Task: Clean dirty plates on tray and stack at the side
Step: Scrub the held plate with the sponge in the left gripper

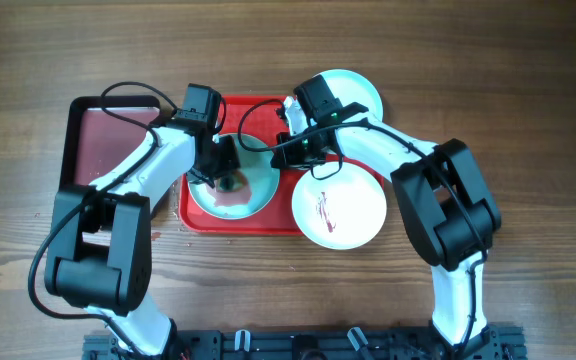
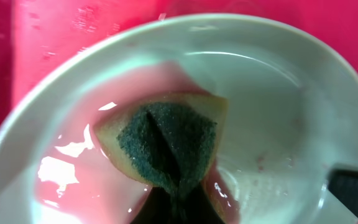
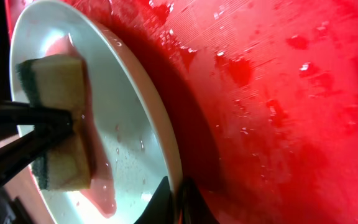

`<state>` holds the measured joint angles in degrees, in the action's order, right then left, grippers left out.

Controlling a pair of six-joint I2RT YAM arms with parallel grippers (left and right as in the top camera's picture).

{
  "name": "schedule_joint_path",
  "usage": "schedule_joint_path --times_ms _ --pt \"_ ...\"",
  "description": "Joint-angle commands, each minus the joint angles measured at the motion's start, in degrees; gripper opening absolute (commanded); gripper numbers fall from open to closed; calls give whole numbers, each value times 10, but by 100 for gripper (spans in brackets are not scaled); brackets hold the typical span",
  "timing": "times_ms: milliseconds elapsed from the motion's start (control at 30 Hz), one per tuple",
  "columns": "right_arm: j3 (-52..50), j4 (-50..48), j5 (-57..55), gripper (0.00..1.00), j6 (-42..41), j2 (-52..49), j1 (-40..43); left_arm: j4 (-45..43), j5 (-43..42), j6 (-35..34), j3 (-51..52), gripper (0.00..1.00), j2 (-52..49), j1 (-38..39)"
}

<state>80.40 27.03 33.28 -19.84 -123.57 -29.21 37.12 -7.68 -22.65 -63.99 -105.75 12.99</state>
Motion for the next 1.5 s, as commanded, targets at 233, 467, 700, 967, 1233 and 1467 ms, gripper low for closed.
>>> schedule_joint_path --times_ms 233,467,700,967,1233,1467 --pt "-13 -19 75 4 31 -36 -11 -18 -181 17 12 4 -9 34" --pt "-13 -20 70 4 25 -36 -11 -73 54 -55 12 4 -9 7" --pt "-13 -21 56 4 16 -36 -11 61 161 -55 10 4 -9 -68" --pt "-13 -24 53 4 17 -36 -11 139 -83 56 10 4 -9 -39" --pt "5 2 -23 4 19 -17 -11 -5 -82 42 -12 4 -9 -60" --pt "6 12 -54 4 18 3 -11 -110 -75 38 -12 4 -9 -54"
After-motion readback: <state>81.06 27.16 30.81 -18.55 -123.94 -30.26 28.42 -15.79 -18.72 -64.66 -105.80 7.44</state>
